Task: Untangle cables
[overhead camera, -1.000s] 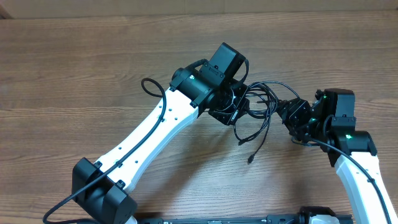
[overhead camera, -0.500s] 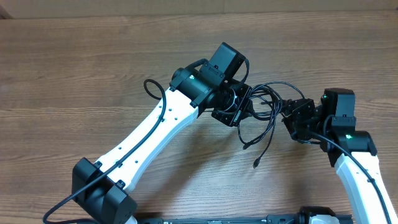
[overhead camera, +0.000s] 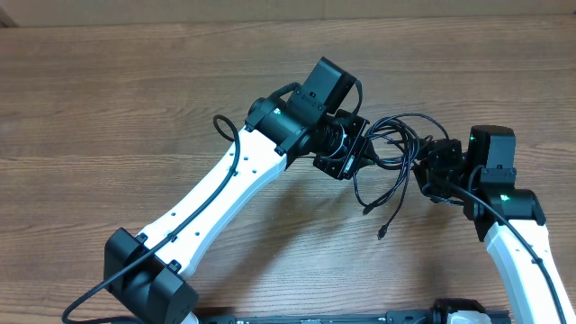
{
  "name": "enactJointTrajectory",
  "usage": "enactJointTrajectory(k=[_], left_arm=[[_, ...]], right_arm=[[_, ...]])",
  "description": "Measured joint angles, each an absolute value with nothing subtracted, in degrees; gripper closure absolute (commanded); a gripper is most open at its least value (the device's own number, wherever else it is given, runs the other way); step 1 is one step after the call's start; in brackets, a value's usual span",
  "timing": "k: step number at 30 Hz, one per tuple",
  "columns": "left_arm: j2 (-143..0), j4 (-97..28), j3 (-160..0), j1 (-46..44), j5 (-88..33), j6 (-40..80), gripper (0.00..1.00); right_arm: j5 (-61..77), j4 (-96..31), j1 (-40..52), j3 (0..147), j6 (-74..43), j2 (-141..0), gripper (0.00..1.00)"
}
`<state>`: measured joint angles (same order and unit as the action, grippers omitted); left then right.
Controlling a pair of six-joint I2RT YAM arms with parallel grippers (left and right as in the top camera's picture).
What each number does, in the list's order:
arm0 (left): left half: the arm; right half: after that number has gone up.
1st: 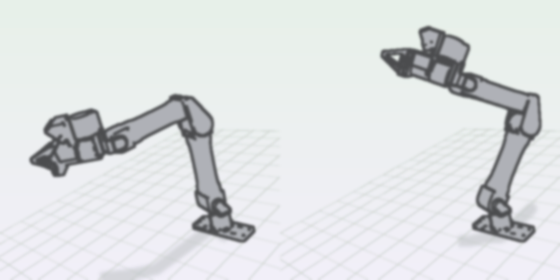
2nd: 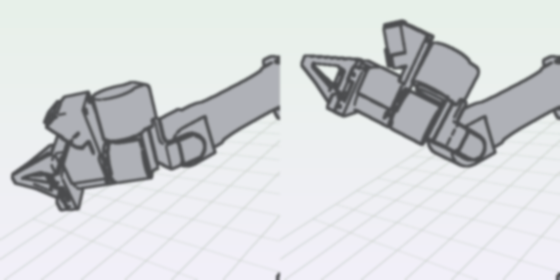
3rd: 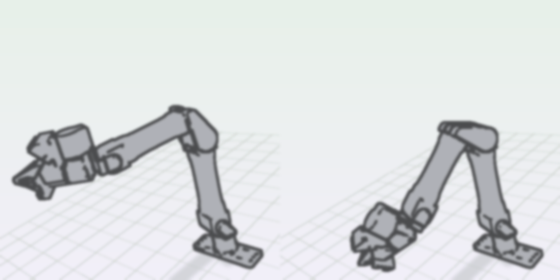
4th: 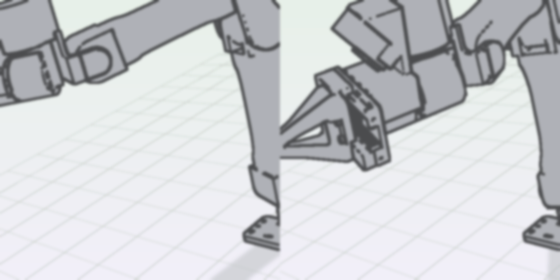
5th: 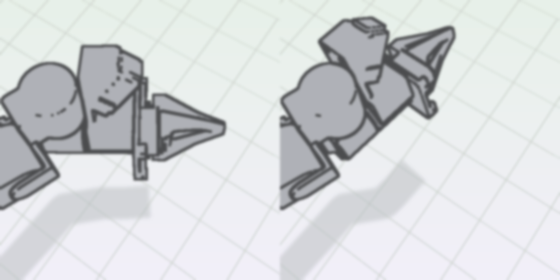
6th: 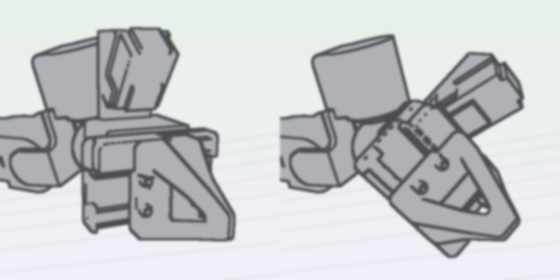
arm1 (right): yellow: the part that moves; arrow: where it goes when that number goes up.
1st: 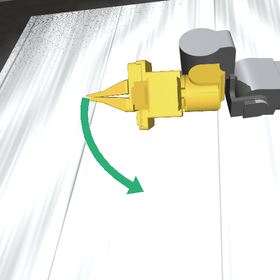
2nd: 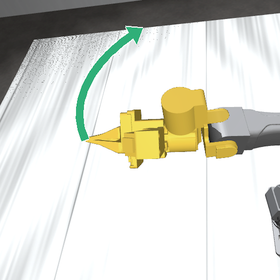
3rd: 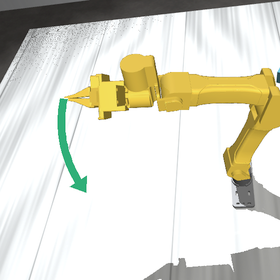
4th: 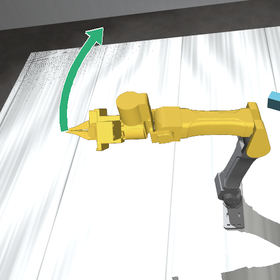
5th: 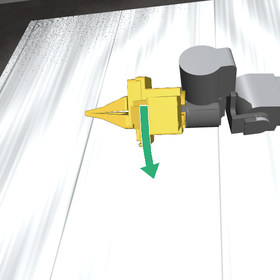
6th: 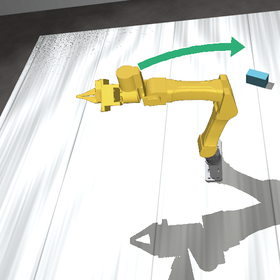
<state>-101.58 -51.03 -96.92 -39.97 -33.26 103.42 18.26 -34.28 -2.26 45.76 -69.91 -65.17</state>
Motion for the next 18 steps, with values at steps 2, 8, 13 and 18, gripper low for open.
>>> enactJointTrajectory(k=[2,8,13,18], left_arm=[[-101.58,-51.03,-96.92,-39.97,-33.89,103.39,0.96],[-101.58,-51.03,-96.92,-39.64,-36.21,103.37,0.96],[-101.58,-50.98,-96.92,-39.64,-36.93,103.15,0.96],[-101.58,-51.00,-96.92,-39.64,-37.36,101.49,0.96]], right_arm=[[17.87,-34.28,-2.26,45.76,-70.06,-65.17,0.57],[15.88,-34.96,-2.26,45.76,-70.35,-65.17,0.63],[14.66,-35.38,-2.24,45.76,-70.48,-65.17,0.80],[12.49,-38.50,-2.24,45.76,-70.35,-65.17,0.96]])
